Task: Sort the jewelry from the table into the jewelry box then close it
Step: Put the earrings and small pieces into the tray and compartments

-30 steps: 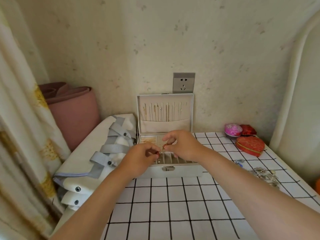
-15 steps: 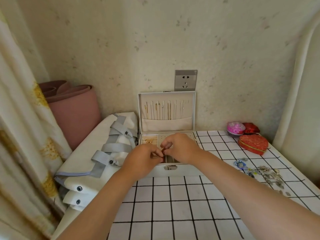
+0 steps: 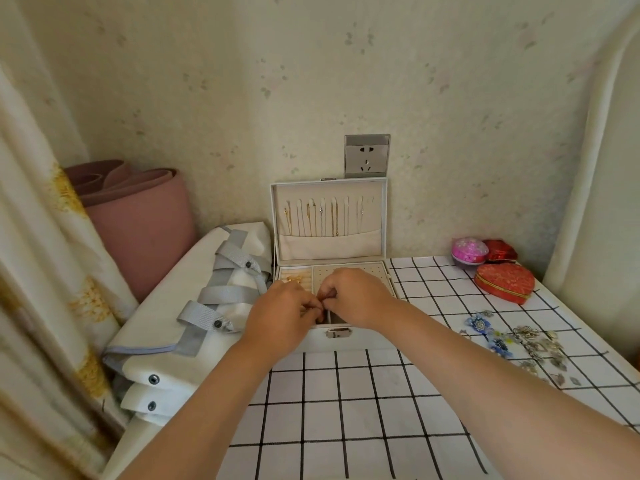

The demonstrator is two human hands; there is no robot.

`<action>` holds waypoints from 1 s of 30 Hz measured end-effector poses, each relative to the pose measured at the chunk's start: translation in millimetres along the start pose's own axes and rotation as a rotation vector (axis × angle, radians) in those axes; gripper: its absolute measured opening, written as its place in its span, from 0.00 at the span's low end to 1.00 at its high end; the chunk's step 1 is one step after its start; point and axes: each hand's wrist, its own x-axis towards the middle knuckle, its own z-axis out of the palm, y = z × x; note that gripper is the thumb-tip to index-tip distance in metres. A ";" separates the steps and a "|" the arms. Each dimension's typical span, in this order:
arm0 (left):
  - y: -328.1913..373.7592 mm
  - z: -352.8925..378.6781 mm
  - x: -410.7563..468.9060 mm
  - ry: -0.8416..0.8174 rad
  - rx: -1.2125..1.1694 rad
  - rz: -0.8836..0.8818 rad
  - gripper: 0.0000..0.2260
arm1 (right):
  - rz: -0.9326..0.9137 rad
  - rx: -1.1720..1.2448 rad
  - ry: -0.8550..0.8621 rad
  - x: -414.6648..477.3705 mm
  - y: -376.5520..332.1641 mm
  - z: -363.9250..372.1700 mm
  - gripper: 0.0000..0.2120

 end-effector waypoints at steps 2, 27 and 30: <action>0.5 1.9 -1.0 0.003 -0.007 -0.021 0.05 | 0.008 0.003 -0.004 -0.3 1.0 0.3 0.07; 20.9 -4.1 -6.5 0.028 0.002 0.063 0.16 | 0.018 0.020 0.093 -42.7 22.0 -24.9 0.14; 43.1 1.5 -6.1 0.037 -0.067 0.067 0.16 | 0.083 0.046 0.128 -68.7 52.6 -40.0 0.14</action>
